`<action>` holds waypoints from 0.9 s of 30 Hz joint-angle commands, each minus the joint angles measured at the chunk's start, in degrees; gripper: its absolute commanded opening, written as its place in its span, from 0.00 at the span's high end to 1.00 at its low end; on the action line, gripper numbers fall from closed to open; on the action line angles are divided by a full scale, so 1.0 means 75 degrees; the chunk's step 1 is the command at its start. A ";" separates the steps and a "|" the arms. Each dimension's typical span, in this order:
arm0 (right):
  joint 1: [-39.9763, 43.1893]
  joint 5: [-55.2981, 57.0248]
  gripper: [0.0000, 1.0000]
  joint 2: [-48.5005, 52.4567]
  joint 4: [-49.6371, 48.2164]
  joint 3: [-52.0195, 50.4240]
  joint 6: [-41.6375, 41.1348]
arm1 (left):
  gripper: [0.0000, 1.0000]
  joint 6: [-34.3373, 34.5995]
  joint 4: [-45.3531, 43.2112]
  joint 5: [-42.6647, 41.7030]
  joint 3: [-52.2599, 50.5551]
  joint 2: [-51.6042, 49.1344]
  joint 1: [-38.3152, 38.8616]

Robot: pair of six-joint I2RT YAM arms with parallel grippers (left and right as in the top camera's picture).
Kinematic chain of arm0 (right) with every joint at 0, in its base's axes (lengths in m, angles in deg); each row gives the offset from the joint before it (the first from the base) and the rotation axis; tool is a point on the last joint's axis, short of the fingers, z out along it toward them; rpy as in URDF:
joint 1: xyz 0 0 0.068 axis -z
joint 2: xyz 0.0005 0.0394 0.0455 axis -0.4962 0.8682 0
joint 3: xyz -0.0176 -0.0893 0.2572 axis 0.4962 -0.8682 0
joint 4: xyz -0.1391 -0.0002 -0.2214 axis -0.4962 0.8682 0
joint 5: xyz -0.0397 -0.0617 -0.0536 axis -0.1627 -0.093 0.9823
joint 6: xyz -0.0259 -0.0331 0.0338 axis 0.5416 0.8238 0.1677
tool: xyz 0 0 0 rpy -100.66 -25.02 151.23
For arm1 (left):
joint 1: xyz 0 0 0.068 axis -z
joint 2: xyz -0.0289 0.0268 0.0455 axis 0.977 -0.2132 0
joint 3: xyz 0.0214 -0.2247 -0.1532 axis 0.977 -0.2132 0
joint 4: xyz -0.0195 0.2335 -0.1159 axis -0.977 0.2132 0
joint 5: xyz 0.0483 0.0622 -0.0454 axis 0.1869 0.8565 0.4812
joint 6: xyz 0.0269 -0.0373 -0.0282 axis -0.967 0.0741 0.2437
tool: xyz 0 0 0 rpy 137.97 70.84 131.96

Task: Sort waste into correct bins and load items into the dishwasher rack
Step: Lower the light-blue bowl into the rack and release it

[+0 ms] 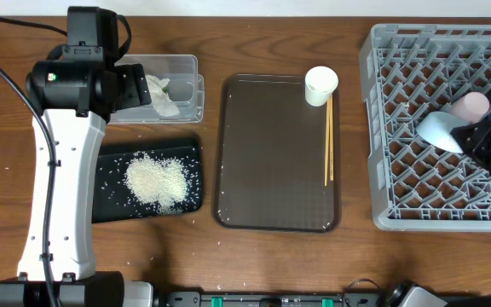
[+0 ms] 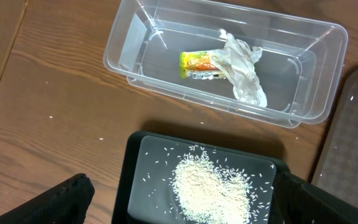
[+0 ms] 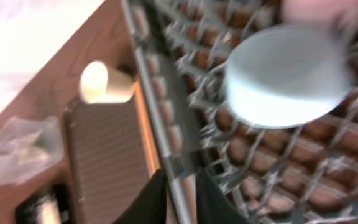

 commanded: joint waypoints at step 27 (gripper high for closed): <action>-0.0901 0.1751 0.96 0.2509 -0.2192 -0.0064 -0.0860 | 0.04 -0.0073 0.0023 0.0070 -0.0006 0.0055 -0.0032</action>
